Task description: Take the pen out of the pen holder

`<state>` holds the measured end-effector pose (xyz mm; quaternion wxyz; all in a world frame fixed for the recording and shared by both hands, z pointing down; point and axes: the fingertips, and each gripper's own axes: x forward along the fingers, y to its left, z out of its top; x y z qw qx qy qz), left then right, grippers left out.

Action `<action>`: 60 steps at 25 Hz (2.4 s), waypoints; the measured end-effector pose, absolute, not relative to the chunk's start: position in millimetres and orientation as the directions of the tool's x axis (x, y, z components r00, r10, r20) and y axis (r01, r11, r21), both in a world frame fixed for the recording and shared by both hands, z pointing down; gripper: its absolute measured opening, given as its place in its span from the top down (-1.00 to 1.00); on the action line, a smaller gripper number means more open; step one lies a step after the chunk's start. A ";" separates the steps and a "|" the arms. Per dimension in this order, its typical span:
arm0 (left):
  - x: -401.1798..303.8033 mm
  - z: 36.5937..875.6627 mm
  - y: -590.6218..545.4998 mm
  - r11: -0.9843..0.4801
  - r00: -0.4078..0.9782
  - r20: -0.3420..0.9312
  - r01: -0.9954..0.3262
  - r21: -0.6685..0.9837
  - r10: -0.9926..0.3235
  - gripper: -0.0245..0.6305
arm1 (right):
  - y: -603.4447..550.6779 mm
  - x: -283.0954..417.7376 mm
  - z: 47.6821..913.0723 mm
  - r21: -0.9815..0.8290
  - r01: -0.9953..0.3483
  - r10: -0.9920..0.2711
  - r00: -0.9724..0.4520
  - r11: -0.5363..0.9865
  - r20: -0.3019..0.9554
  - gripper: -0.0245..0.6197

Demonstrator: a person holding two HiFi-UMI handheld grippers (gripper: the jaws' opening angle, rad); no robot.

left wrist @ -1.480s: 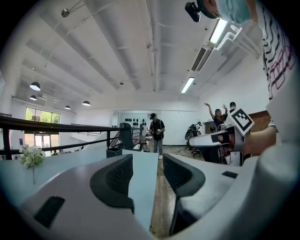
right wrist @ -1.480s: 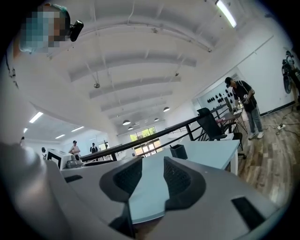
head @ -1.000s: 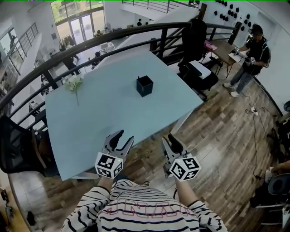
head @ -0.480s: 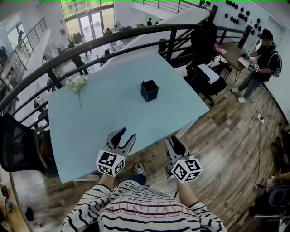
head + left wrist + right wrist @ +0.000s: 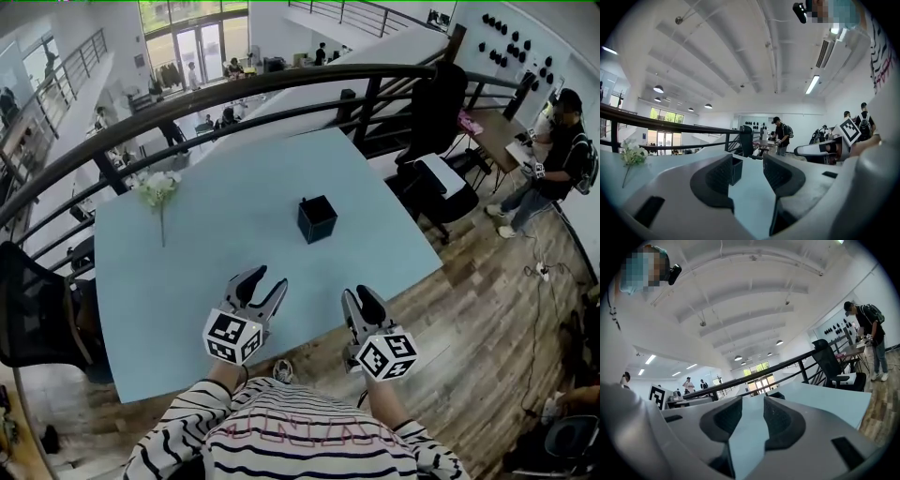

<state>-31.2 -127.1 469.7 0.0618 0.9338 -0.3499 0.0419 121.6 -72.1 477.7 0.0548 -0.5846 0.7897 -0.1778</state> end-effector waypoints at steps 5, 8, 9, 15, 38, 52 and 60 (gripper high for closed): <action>-31.2 463.9 -163.1 -0.741 0.747 0.122 -0.664 0.095 -0.653 0.38 | -111.8 120.9 474.2 -0.350 -0.899 -0.939 -0.322 0.263 0.123 0.50; -29.2 466.4 -187.2 -0.738 0.744 0.128 -0.667 0.101 -0.656 0.38 | -135.0 123.1 477.7 -0.356 -0.898 -0.938 -0.321 0.259 0.129 0.50; -28.0 468.4 -196.2 -0.734 0.741 0.132 -0.671 0.105 -0.658 0.38 | -143.4 124.1 478.7 -0.357 -0.898 -0.937 -0.322 0.258 0.133 0.50; -9.7 478.9 -238.0 -0.714 0.724 0.151 -0.690 0.124 -0.673 0.38 | -189.6 140.7 485.5 -0.366 -0.886 -0.923 -0.356 0.285 0.144 0.50; 74.6 532.4 -362.3 -0.610 0.619 0.188 -0.785 0.110 -0.763 0.34 | -296.7 195.6 522.0 -0.365 -0.802 -0.788 -0.571 0.474 0.230 0.50; 101.0 575.3 -417.7 -0.599 0.604 0.286 -0.792 0.115 -0.744 0.31 | -318.1 208.7 545.4 -0.374 -0.770 -0.723 -0.626 0.516 0.291 0.50; 106.5 589.9 -430.2 -0.603 0.600 0.343 -0.790 0.109 -0.723 0.32 | -320.0 217.3 547.0 -0.384 -0.776 -0.728 -0.617 0.501 0.297 0.50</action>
